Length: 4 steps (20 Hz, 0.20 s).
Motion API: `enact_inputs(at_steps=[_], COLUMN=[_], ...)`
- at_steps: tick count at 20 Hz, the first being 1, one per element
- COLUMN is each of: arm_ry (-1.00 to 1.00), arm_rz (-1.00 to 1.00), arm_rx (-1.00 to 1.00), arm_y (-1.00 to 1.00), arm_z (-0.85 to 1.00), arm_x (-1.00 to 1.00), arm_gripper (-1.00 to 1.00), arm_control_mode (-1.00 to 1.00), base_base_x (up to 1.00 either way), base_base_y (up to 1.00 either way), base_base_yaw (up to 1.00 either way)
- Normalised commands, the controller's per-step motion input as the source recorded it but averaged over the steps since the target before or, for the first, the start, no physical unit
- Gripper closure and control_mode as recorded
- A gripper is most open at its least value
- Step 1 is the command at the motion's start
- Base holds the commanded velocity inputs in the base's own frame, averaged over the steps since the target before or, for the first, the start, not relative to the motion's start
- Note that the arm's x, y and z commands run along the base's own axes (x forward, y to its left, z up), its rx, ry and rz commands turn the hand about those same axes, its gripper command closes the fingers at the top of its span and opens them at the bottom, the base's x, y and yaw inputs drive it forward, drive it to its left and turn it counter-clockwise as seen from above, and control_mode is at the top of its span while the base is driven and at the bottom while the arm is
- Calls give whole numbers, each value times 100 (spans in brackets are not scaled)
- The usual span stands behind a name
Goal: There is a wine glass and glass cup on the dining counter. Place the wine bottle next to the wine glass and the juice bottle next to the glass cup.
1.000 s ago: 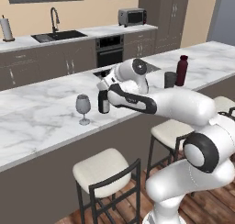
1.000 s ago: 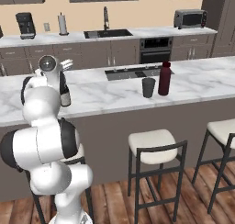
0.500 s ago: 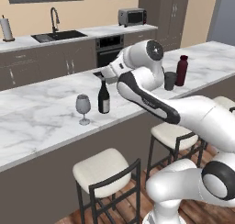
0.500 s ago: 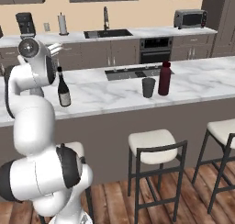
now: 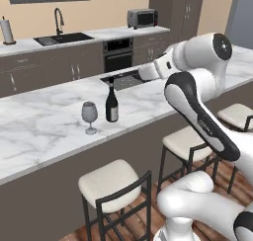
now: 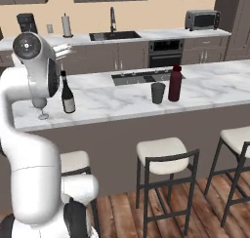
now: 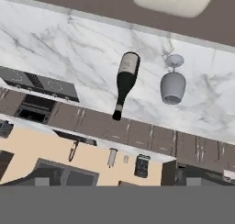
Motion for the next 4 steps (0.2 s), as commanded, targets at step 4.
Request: enact_inputs(at_steps=[4], arm_ry=[7], arm_rz=[-13], arm_rx=[15], arm_y=[-45], arm_z=[-1], arm_x=[-100], arm_gripper=[-100], arm_control_mode=[-100], base_base_x=[0], base_base_y=[0], base_base_yaw=[0])
